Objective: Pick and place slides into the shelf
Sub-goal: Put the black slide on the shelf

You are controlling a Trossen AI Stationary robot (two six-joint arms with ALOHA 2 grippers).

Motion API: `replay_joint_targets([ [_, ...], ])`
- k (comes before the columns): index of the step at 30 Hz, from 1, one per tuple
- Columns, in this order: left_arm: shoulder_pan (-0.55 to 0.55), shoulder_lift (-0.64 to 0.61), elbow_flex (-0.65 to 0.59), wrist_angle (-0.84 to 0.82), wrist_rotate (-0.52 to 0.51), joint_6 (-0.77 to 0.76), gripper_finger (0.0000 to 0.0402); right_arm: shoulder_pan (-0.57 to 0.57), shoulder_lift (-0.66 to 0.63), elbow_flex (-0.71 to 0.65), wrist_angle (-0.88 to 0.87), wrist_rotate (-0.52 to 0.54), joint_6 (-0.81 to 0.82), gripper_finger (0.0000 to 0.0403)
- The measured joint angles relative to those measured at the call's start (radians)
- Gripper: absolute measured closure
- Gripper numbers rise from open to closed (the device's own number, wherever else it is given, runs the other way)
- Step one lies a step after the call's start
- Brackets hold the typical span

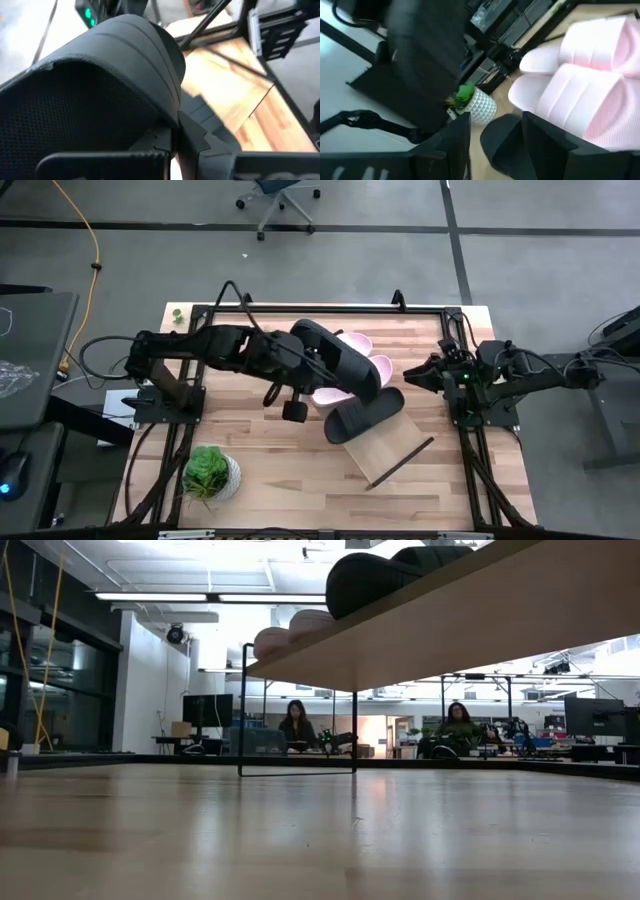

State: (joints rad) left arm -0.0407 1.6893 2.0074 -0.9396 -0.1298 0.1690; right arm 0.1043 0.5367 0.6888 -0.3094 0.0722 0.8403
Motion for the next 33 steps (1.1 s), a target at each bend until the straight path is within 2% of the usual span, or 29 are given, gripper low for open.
replay_joint_targets([
  [5, 0.034, 0.009, 0.0, 0.001, -0.009, -0.022, 0.0401, -0.003, 0.047, 0.066, 0.0, 0.07, -0.111, 0.0234],
  [10, 0.046, 0.03, -0.001, 0.005, 0.047, 0.006, 0.0401, -0.028, 0.096, 0.151, -0.013, 0.11, -0.168, 0.0233],
  [17, 0.049, 0.051, -0.002, 0.012, 0.06, -0.018, 0.0401, -0.061, 0.217, 0.267, -0.138, 0.005, -0.221, 0.0233],
  [24, 0.048, 0.05, -0.002, -0.008, 0.009, -0.062, 0.0401, -0.061, 0.301, 0.321, -0.139, -0.047, -0.271, 0.0232],
  [27, 0.048, 0.049, -0.002, -0.007, 0.005, -0.069, 0.0401, -0.061, 0.326, 0.335, -0.136, -0.062, -0.288, 0.0217],
  [33, 0.048, 0.05, -0.002, -0.007, 0.006, -0.069, 0.0401, -0.061, 0.372, 0.347, -0.089, -0.101, -0.3, 0.0152],
])
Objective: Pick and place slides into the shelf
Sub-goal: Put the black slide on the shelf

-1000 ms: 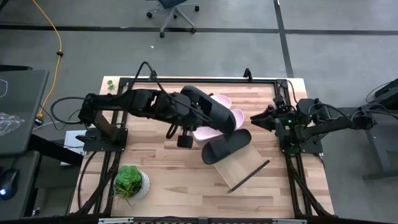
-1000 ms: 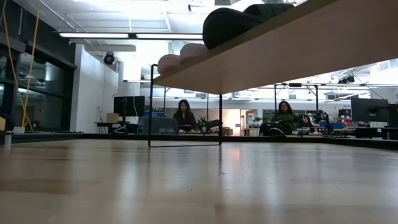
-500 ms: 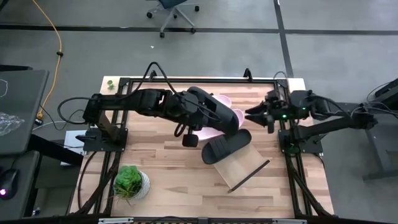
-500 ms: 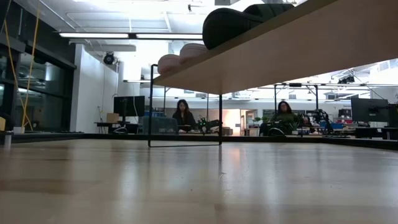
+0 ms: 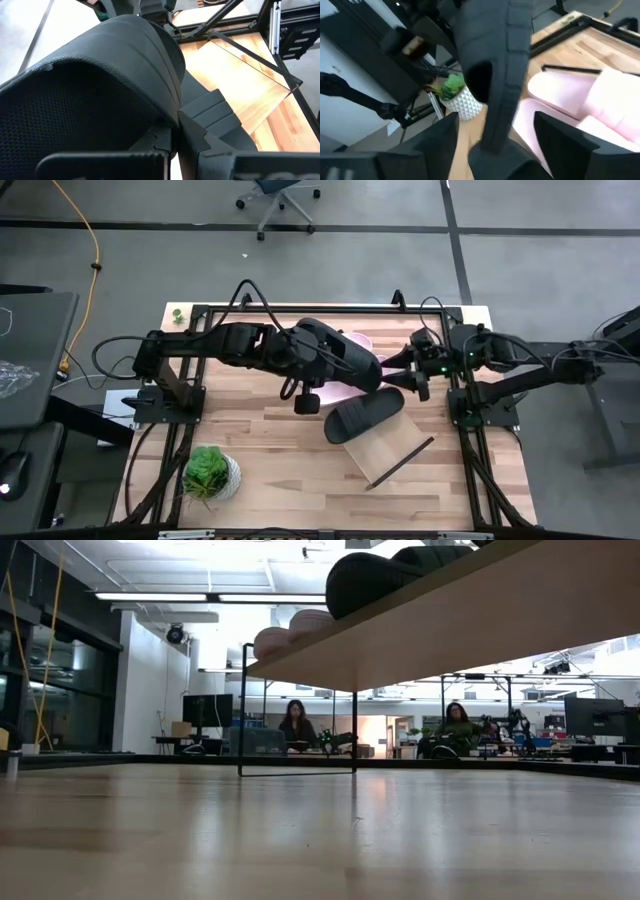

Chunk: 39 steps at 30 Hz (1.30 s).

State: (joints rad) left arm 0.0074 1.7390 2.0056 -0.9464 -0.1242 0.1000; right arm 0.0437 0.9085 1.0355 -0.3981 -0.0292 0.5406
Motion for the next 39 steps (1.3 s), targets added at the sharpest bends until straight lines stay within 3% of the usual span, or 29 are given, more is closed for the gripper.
replay_joint_targets([
  [5, 0.0, 0.0, 0.0, 0.0, 0.0, 0.0, 0.0401, 0.0, 0.034, 0.0, 0.031, 0.021, 0.001, 0.0127],
  [13, -0.001, 0.0, 0.0, 0.002, 0.008, 0.0, 0.0401, 0.0, 0.088, 0.0, 0.098, 0.031, 0.0, 0.0142],
  [18, -0.001, 0.0, 0.0, 0.002, 0.008, 0.0, 0.0401, 0.0, 0.093, 0.0, 0.098, 0.053, 0.001, 0.0187],
  [31, -0.001, -0.001, 0.0, 0.004, 0.0, -0.001, 0.0388, -0.001, 0.093, 0.0, 0.092, 0.072, 0.001, 0.0369],
  [39, -0.001, -0.002, 0.0, 0.005, -0.049, -0.023, 0.0336, 0.003, 0.093, 0.0, 0.092, 0.089, 0.002, 0.0386],
])
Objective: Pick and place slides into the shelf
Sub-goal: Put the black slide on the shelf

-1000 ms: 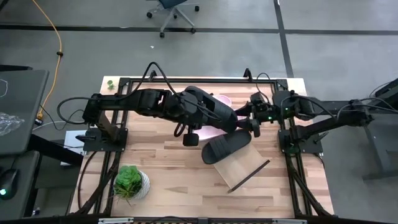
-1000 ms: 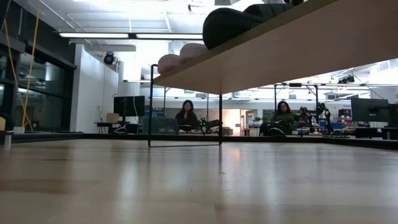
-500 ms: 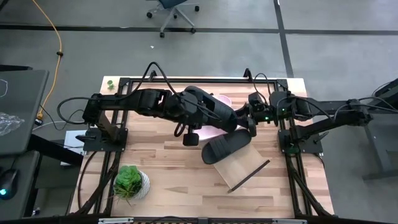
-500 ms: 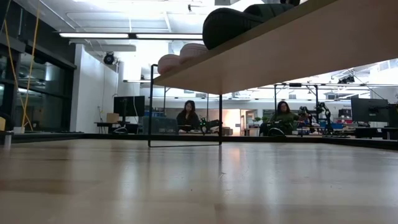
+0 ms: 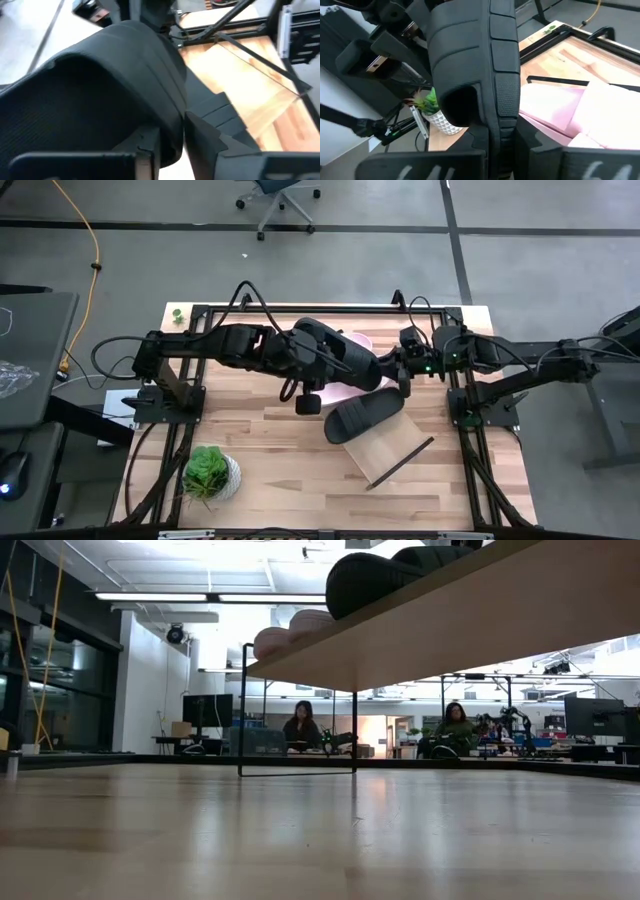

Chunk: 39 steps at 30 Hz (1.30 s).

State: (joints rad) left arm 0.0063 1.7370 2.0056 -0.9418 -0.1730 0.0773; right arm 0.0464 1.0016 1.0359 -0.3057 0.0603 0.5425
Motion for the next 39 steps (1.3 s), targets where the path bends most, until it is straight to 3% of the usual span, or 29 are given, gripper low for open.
replay_joint_targets([
  [5, 0.0, 0.0, 0.035, -0.01, -0.096, -0.026, 0.0291, 0.025, -0.025, 0.0, -0.037, 0.109, 0.003, 0.0387],
  [14, 0.001, 0.0, 0.156, -0.042, -0.264, -0.019, 0.0235, 0.063, -0.17, -0.001, -0.164, 0.437, 0.012, 0.0388],
  [21, 0.001, 0.0, 0.169, 0.067, -0.306, -0.053, 0.0229, 0.063, -0.224, -0.001, -0.025, 0.551, -0.073, 0.0388],
  [29, 0.015, 0.018, 0.169, 0.243, -0.428, -0.121, 0.0228, 0.064, -0.217, -0.001, 0.295, 0.584, -0.328, 0.0389],
  [34, 0.06, 0.038, 0.168, 0.416, -0.356, -0.182, 0.0229, 0.063, -0.216, -0.001, 0.529, 0.49, -0.531, 0.0389],
  [39, 0.113, 0.092, 0.169, 0.704, -0.095, -0.193, 0.0238, 0.057, -0.214, -0.001, 0.67, 0.389, -0.611, 0.0389],
])
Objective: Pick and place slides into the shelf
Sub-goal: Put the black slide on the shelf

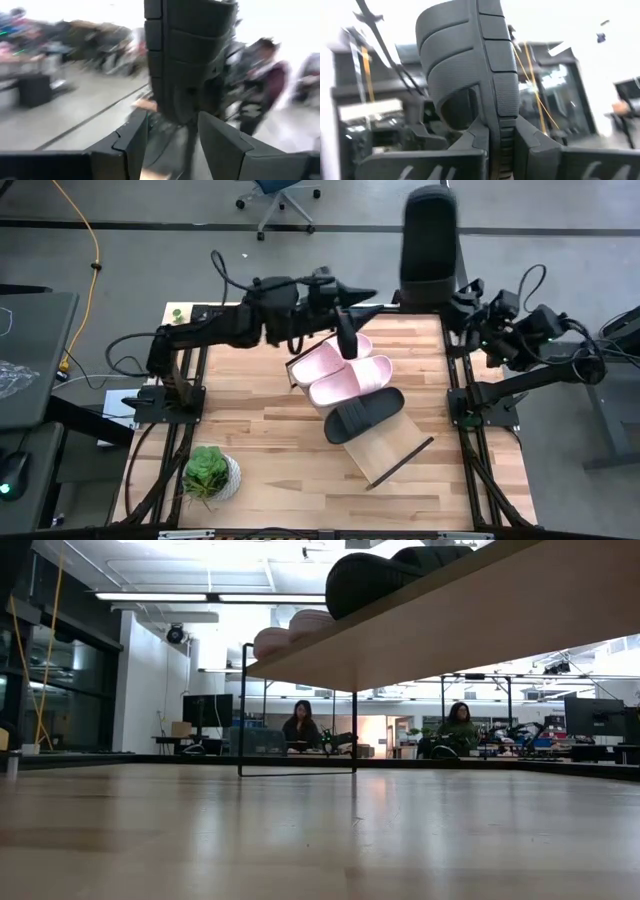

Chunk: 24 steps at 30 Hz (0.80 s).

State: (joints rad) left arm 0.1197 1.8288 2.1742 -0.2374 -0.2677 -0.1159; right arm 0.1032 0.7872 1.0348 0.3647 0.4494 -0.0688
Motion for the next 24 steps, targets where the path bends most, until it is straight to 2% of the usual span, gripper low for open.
replay_joint_targets([
  [2, 0.017, 0.023, 0.0, 0.104, 0.083, -0.001, 0.0246, -0.009, 0.007, 0.0, 0.056, -0.047, -0.008, 0.0389],
  [5, 0.027, 0.044, 0.0, 0.175, 0.122, -0.002, 0.0262, -0.021, 0.017, 0.0, 0.129, -0.077, -0.043, 0.0389],
  [11, 0.039, 0.067, 0.001, 0.285, 0.13, 0.013, 0.0295, -0.061, 0.03, 0.0, 0.196, -0.112, -0.07, 0.0389],
  [15, 0.038, 0.079, -0.002, 0.326, 0.144, 0.03, 0.031, -0.11, 0.064, 0.0, 0.235, -0.178, -0.022, 0.0389],
  [24, 0.038, 0.092, -0.001, 0.343, 0.151, 0.022, 0.0316, -0.188, 0.132, 0.0, 0.346, -0.302, 0.048, 0.0389],
])
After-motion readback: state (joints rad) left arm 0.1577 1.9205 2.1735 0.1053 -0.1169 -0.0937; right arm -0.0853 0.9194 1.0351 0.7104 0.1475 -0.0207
